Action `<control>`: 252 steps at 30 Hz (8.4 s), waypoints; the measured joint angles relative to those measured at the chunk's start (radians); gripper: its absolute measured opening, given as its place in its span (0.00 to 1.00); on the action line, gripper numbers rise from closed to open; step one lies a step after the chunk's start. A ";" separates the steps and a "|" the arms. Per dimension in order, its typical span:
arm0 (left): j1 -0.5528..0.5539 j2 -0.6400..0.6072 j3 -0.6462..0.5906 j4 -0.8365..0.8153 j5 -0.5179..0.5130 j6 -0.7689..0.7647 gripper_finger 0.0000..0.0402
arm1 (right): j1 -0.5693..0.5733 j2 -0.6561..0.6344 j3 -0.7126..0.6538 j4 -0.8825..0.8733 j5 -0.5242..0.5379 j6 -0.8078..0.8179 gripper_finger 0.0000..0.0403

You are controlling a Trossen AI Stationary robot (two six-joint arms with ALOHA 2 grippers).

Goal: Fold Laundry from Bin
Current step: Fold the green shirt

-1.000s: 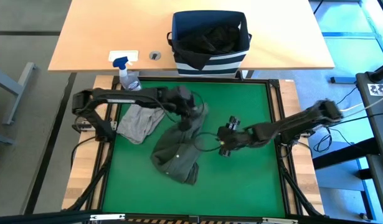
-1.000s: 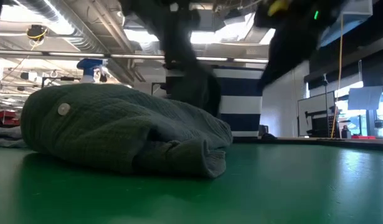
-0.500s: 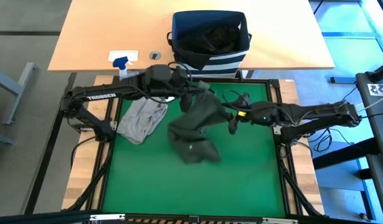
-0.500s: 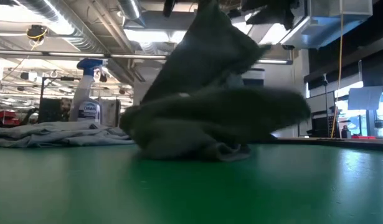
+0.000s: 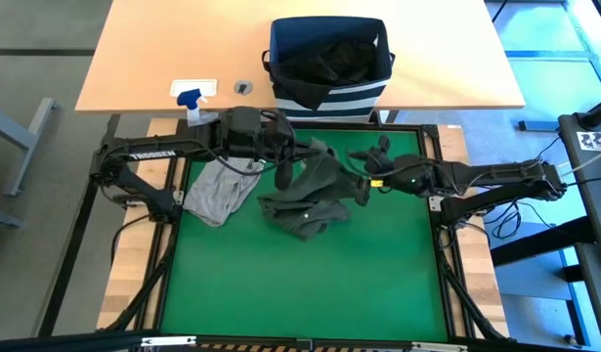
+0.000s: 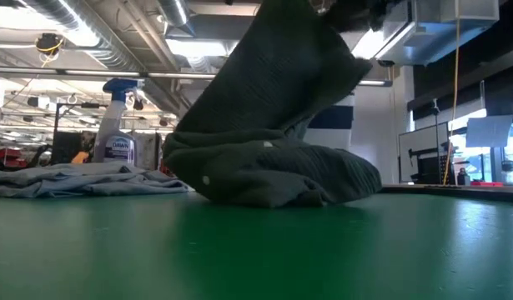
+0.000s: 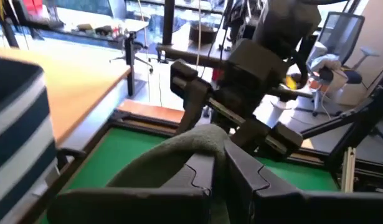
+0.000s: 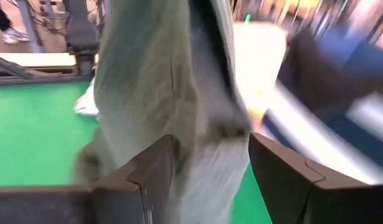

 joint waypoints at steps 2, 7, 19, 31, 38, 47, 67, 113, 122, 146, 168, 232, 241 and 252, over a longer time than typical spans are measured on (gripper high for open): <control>0.000 -0.007 0.000 -0.006 -0.002 0.018 0.04 | 0.001 0.000 0.000 0.083 0.054 -0.108 0.51; 0.000 -0.009 0.000 -0.014 -0.005 0.042 0.04 | -0.004 0.000 0.000 0.173 0.168 -0.170 0.51; 0.000 -0.009 0.000 -0.040 -0.015 0.044 0.04 | -0.085 0.101 0.000 0.040 -0.061 0.112 0.51; -0.001 -0.009 0.000 -0.074 -0.014 0.042 0.04 | -0.083 0.109 0.000 0.039 -0.115 0.192 0.63; -0.014 0.008 0.000 -0.067 -0.004 0.038 0.04 | -0.082 0.094 0.000 0.028 -0.107 0.102 0.68; -0.048 0.012 0.000 -0.050 -0.028 0.067 0.04 | -0.082 0.107 0.000 0.033 -0.109 0.030 0.51; -0.024 0.007 0.000 -0.048 -0.032 0.151 0.04 | -0.082 0.023 0.000 -0.124 -0.322 0.241 0.67; 0.041 0.045 -0.147 -0.218 -0.019 0.227 0.43 | 0.323 0.157 0.359 -0.739 -0.186 0.742 0.03; 0.047 0.029 -0.149 -0.211 0.135 0.191 0.44 | 0.108 0.199 0.436 -0.382 -0.022 0.510 0.02; 0.181 -0.081 -0.213 -0.076 0.104 0.260 0.44 | 0.083 0.209 0.453 -0.172 -0.584 0.365 0.02; -0.030 0.323 -0.170 0.372 1.058 0.166 0.31 | 0.121 0.274 0.452 -0.144 -0.508 0.414 0.01; 0.066 -0.021 -0.170 -0.361 0.305 0.761 0.46 | 0.060 0.220 0.424 -0.202 -0.505 0.273 0.03; 0.065 -0.084 -0.170 -0.461 0.322 0.661 0.46 | 0.061 0.218 0.424 -0.208 -0.502 0.265 0.03; 0.052 -0.097 -0.170 -0.492 0.290 0.530 0.46 | 0.061 0.218 0.424 -0.276 -0.457 0.236 0.03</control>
